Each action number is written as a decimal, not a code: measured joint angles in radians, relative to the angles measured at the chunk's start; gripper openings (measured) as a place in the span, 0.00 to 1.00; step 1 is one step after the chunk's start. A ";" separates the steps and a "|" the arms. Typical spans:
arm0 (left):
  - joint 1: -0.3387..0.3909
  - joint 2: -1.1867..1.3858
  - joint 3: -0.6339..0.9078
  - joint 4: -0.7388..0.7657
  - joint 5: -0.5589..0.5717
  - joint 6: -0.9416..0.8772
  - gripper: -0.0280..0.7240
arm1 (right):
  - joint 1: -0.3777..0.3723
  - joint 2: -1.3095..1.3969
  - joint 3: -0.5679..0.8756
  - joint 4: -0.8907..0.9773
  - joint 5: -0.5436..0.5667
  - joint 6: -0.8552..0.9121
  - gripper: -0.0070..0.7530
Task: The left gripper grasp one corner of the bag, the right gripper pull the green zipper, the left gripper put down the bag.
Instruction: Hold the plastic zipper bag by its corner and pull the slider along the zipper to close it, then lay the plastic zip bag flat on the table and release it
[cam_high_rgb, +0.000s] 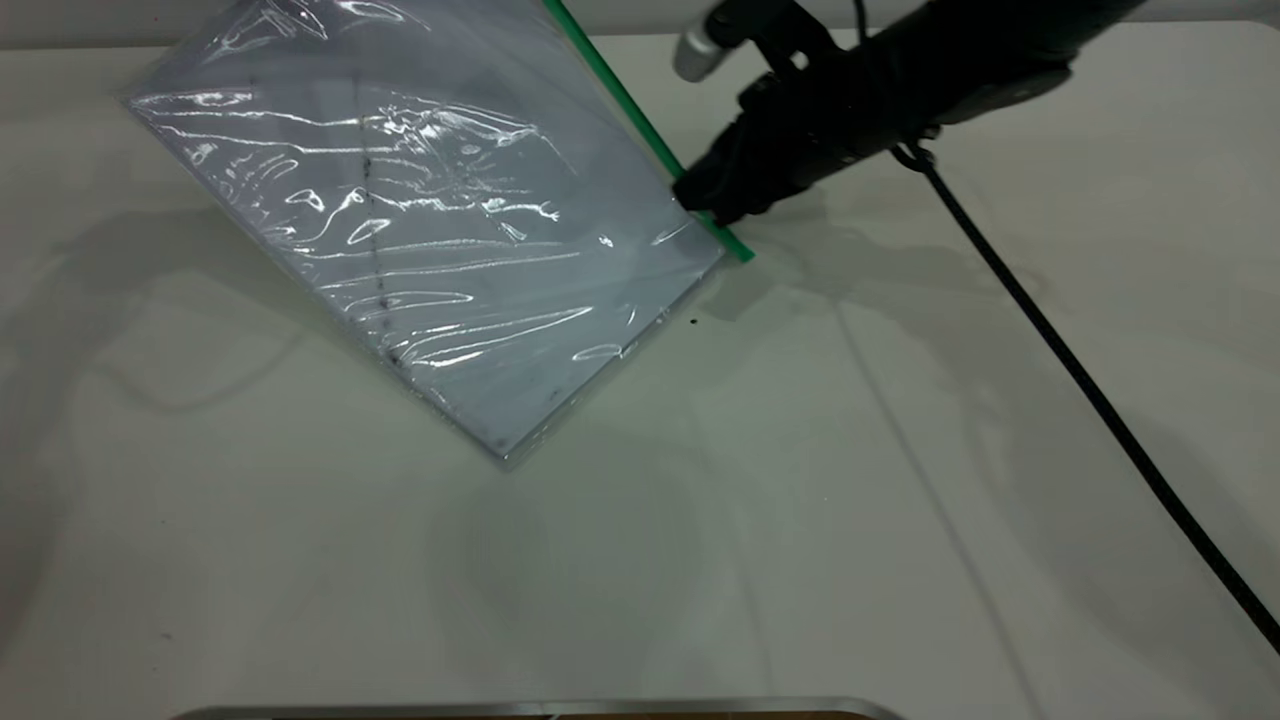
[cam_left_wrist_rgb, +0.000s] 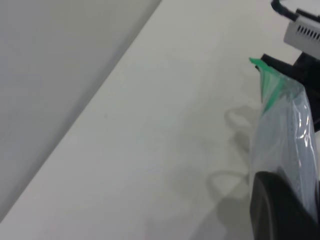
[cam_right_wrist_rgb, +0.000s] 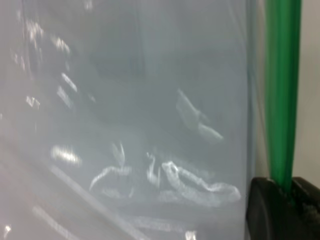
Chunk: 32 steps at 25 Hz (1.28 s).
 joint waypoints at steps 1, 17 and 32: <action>0.004 0.000 0.000 -0.006 0.000 0.000 0.11 | -0.010 0.000 0.005 -0.007 -0.005 0.000 0.06; 0.034 -0.024 0.058 0.009 -0.017 -0.042 0.10 | -0.070 -0.053 0.035 -0.056 -0.060 0.181 0.39; -0.063 0.045 0.212 -0.124 -0.187 -0.247 0.49 | -0.076 -0.564 0.035 -0.394 0.491 0.706 0.79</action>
